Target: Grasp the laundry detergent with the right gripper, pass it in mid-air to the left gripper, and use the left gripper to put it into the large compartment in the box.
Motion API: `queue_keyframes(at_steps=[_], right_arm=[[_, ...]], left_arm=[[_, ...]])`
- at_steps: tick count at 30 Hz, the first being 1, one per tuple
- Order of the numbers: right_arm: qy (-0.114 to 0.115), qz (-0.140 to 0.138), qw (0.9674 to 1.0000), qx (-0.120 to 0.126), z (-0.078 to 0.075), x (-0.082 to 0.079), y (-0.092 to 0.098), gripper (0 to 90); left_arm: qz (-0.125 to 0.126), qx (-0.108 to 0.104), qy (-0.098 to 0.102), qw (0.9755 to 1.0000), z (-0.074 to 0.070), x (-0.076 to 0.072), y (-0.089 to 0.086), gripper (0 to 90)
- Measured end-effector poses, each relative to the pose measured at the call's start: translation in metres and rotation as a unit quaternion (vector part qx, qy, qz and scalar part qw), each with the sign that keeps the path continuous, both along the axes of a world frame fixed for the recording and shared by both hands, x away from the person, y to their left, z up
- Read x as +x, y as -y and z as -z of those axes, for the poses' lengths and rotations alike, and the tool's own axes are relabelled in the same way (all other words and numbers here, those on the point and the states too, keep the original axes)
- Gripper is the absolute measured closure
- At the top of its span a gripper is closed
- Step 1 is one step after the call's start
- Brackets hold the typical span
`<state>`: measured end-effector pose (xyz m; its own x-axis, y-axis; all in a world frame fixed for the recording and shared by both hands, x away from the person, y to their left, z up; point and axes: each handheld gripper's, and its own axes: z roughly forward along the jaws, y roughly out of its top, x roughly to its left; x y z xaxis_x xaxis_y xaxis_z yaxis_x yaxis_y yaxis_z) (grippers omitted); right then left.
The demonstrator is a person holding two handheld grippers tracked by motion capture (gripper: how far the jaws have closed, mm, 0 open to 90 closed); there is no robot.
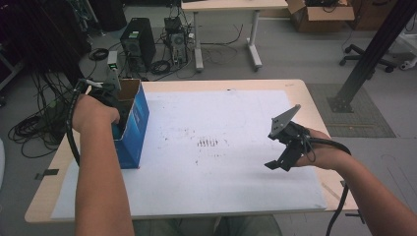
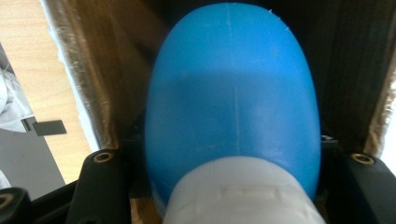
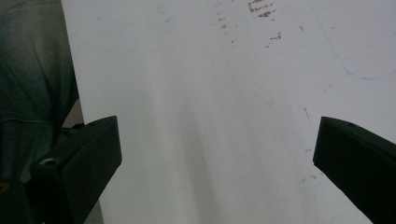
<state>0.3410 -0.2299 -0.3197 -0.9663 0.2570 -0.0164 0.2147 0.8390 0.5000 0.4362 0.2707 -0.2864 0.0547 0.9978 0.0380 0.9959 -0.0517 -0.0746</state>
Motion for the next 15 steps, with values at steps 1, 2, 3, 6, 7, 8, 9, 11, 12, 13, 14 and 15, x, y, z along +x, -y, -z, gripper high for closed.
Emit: queue_keyframes(at_steps=[1, 2, 3, 6, 7, 8, 9, 11, 12, 13, 14, 15], right_arm=[[0.000, 0.000, 1.0000, 0.000, 0.0000, 0.0000, 0.0000, 1.2], [-0.001, 0.001, 1.0000, -0.001, 0.0008, -0.0002, -0.0004, 1.2], [-0.001, 0.001, 1.0000, -0.001, 0.0008, -0.0002, -0.0004, 1.2], [-0.002, 0.001, 1.0000, 0.000, 0.0019, 0.0005, -0.0006, 1.2], [-0.002, 0.001, 1.0000, 0.000, 0.0019, 0.0005, -0.0006, 1.2], [-0.003, 0.002, 1.0000, 0.000, 0.0022, 0.0004, -0.0011, 1.2], [-0.003, 0.002, 1.0000, 0.000, 0.0022, 0.0004, -0.0011, 1.2], [-0.003, 0.001, 1.0000, -0.001, 0.0027, 0.0005, -0.0015, 1.2], [-0.003, 0.000, 1.0000, -0.001, 0.0029, 0.0005, -0.0017, 1.2], [-0.002, 0.000, 1.0000, -0.001, 0.0030, 0.0006, -0.0023, 1.2], [-0.003, 0.001, 1.0000, 0.000, 0.0031, 0.0004, -0.0028, 1.2], [-0.003, 0.001, 1.0000, 0.000, 0.0031, 0.0004, -0.0028, 1.2]], left_arm=[[0.000, 0.000, 0.000, 1.0000, 0.0000, 0.0000, 0.0000, 38.7], [0.000, 0.000, 0.000, 1.0000, 0.0025, 0.0001, 0.0001, 38.7], [0.000, 0.000, 0.000, 1.0000, 0.0025, 0.0001, 0.0001, 38.7], [0.001, -0.001, -0.005, 1.0000, 0.0062, 0.0005, -0.0003, 38.7], [0.001, -0.002, -0.006, 1.0000, 0.0074, 0.0005, -0.0005, 38.7], [0.000, -0.003, -0.004, 1.0000, 0.0084, 0.0005, -0.0010, 38.7], [0.000, -0.003, -0.004, 1.0000, 0.0084, 0.0005, -0.0010, 38.7], [0.000, -0.004, -0.003, 1.0000, 0.0082, 0.0003, -0.0016, 38.7], [0.000, -0.005, -0.003, 1.0000, 0.0082, 0.0001, -0.0019, 38.7], [0.000, -0.005, -0.003, 1.0000, 0.0084, -0.0001, -0.0021, 38.7], [0.000, -0.006, -0.003, 1.0000, 0.0092, -0.0007, -0.0027, 38.7], [0.000, -0.006, -0.003, 1.0000, 0.0092, -0.0007, -0.0027, 38.8]])
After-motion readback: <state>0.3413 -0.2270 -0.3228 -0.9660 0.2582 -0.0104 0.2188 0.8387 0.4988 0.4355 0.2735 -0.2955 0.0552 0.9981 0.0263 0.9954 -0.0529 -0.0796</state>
